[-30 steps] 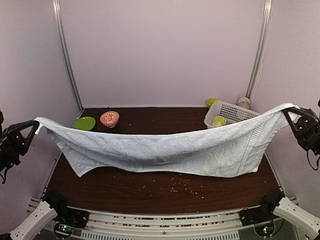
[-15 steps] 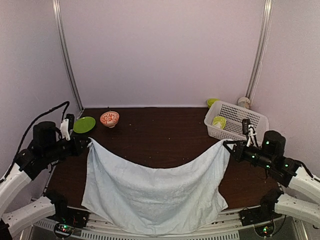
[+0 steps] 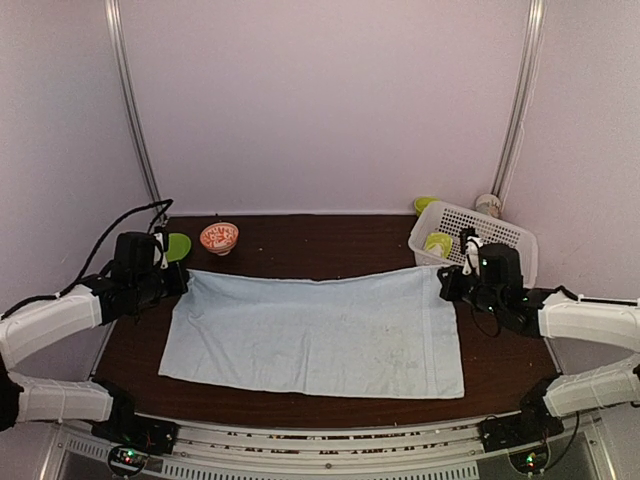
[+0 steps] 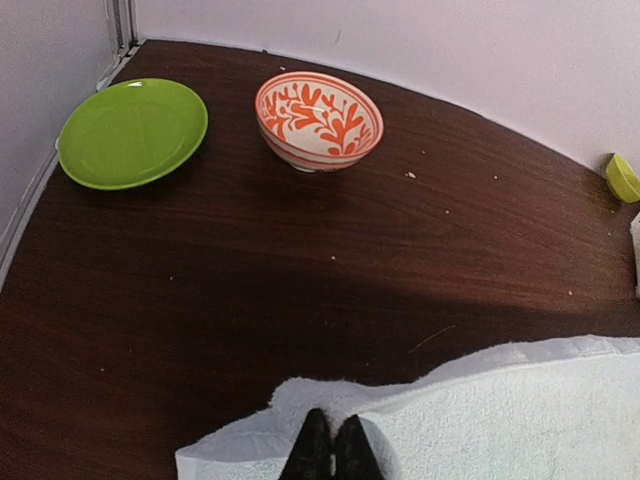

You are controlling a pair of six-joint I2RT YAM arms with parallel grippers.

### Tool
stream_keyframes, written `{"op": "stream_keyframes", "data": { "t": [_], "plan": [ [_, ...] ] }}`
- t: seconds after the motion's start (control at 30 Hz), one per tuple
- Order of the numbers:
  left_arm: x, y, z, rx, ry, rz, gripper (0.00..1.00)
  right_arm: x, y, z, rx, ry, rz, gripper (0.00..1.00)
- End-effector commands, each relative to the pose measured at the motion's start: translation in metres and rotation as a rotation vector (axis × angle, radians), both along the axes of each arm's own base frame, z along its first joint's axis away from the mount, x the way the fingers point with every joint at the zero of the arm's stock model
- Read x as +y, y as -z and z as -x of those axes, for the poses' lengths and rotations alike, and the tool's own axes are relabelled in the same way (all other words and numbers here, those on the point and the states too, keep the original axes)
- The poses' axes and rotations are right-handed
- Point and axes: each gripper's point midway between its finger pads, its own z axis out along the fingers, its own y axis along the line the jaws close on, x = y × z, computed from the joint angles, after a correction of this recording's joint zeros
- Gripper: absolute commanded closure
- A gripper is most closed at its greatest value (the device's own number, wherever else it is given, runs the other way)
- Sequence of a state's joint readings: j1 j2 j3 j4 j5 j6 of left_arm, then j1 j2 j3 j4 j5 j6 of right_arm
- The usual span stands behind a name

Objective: Roll the towels
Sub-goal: Flatten out the towel at the center of the board, then fold the towel at the center of the board.

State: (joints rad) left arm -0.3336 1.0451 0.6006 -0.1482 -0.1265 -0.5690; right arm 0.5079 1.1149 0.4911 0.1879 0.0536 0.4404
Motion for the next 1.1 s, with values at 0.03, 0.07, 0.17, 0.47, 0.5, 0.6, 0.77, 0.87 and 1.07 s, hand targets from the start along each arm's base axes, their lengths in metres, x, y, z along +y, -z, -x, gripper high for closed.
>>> {"op": "stream_keyframes", "data": {
  "t": [0.03,0.07,0.17,0.47,0.5,0.6,0.77,0.87,1.07],
  "plan": [
    [0.002,-0.031,-0.03,-0.125,-0.051,0.033,1.0,-0.006,-0.014,-0.027,-0.032,0.066,0.097,1.0],
    [0.002,-0.031,-0.031,-0.124,-0.051,0.032,1.0,-0.007,-0.013,-0.03,-0.024,0.076,0.112,1.0],
    [0.005,-0.03,-0.033,-0.126,-0.062,0.023,1.0,-0.008,-0.012,-0.037,-0.01,0.09,0.158,1.0],
    [0.023,-0.046,-0.045,-0.203,-0.102,0.062,1.0,-0.008,-0.015,-0.054,0.013,0.106,0.24,1.0],
    [0.022,-0.045,-0.048,-0.198,-0.097,0.062,1.0,-0.007,-0.014,-0.056,0.019,0.105,0.243,1.0],
    [0.018,-0.044,-0.051,-0.188,-0.078,0.068,1.0,-0.005,-0.013,-0.056,0.028,0.099,0.244,1.0],
    [0.017,-0.043,-0.039,-0.197,-0.06,0.076,1.0,-0.005,-0.015,-0.041,0.04,0.065,0.223,1.0],
    [0.017,-0.037,-0.027,-0.183,-0.049,0.089,1.0,-0.005,-0.008,-0.028,0.064,0.046,0.205,1.0],
    [0.021,-0.014,-0.001,-0.111,-0.053,0.102,1.0,-0.008,0.004,0.002,0.095,0.02,0.166,1.0]
  ]
}}
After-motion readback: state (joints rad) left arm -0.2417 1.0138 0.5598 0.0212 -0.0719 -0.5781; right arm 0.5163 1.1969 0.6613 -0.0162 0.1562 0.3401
